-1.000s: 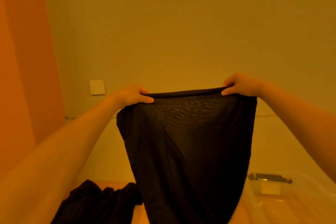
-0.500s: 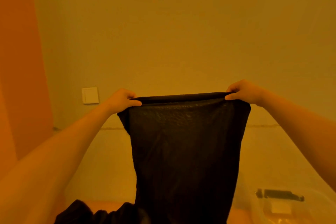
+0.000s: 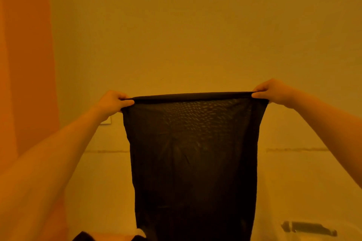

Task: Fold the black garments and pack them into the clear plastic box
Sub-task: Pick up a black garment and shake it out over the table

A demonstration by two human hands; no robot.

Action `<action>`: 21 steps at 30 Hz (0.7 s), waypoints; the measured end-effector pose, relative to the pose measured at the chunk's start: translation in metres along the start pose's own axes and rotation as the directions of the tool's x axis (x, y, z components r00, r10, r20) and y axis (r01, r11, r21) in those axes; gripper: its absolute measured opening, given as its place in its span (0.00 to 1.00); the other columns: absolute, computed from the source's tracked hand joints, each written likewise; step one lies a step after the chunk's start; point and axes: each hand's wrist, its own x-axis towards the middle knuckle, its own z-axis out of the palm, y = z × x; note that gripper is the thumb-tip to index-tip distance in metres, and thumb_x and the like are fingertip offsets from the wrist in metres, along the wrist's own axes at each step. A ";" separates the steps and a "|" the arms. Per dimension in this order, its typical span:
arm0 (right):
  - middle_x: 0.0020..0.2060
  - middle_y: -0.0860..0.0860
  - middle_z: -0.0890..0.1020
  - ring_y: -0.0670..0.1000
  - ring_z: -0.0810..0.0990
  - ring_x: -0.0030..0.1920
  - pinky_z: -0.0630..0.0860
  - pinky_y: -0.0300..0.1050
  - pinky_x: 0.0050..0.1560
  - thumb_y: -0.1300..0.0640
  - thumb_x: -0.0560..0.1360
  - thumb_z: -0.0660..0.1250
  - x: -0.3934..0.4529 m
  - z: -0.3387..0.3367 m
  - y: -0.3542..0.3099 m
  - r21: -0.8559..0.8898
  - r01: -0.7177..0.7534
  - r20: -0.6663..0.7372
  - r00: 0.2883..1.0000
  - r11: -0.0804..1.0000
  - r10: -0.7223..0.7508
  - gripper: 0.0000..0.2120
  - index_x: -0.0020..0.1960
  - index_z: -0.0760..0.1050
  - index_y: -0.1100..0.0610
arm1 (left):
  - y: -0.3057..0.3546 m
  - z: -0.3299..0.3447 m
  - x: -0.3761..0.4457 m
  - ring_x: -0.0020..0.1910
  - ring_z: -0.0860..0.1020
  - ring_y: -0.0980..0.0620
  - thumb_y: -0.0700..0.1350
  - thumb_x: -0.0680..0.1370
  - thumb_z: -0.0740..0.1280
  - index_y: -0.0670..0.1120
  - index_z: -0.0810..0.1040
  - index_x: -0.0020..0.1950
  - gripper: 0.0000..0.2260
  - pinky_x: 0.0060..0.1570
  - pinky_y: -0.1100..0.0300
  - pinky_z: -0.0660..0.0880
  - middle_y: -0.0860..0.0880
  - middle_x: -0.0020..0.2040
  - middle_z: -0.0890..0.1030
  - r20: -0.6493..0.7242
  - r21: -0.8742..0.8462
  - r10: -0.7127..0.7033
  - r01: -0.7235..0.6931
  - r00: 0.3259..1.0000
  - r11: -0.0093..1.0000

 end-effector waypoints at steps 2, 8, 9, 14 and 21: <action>0.36 0.53 0.78 0.53 0.76 0.41 0.73 0.49 0.46 0.61 0.75 0.67 0.000 -0.001 -0.003 0.025 -0.008 -0.033 0.999 1.000 0.009 0.04 0.43 0.79 0.60 | -0.001 0.000 0.001 0.38 0.73 0.53 0.38 0.78 0.65 0.42 0.79 0.49 0.04 0.39 0.61 0.71 0.49 0.38 0.76 -0.042 -0.029 0.000 -0.001 0.999 1.000; 0.33 0.53 0.76 0.49 0.74 0.34 0.70 0.39 0.34 0.62 0.73 0.69 -0.004 0.002 -0.008 0.088 -0.023 -0.121 0.992 0.996 0.034 0.03 0.44 0.79 0.62 | 0.000 0.010 0.008 0.46 0.74 0.49 0.39 0.76 0.67 0.41 0.78 0.50 0.05 0.47 0.55 0.70 0.44 0.45 0.76 -0.197 -0.173 -0.053 0.018 0.979 0.985; 0.33 0.53 0.76 0.49 0.74 0.35 0.71 0.39 0.34 0.62 0.73 0.68 -0.004 0.001 -0.006 0.092 -0.034 -0.115 0.992 0.995 0.045 0.03 0.44 0.79 0.62 | -0.001 0.010 0.009 0.45 0.74 0.49 0.40 0.76 0.68 0.41 0.78 0.48 0.03 0.47 0.56 0.71 0.44 0.43 0.77 -0.203 -0.227 -0.091 0.043 0.975 0.973; 0.36 0.54 0.77 0.52 0.76 0.40 0.75 0.45 0.43 0.63 0.75 0.66 -0.004 0.003 0.013 0.183 -0.092 -0.082 0.991 0.979 0.108 0.07 0.39 0.77 0.59 | -0.013 0.023 0.018 0.39 0.75 0.53 0.38 0.77 0.66 0.43 0.76 0.40 0.06 0.46 0.59 0.75 0.47 0.41 0.76 -0.052 -0.475 -0.229 0.177 0.972 0.862; 0.36 0.55 0.77 0.51 0.76 0.38 0.74 0.43 0.37 0.63 0.76 0.65 0.010 0.023 0.031 0.275 -0.133 -0.151 0.972 0.952 0.179 0.05 0.46 0.78 0.64 | -0.029 0.052 0.036 0.48 0.75 0.46 0.38 0.78 0.64 0.36 0.77 0.55 0.08 0.46 0.56 0.75 0.43 0.46 0.77 -0.061 -0.466 -0.287 0.227 0.956 0.855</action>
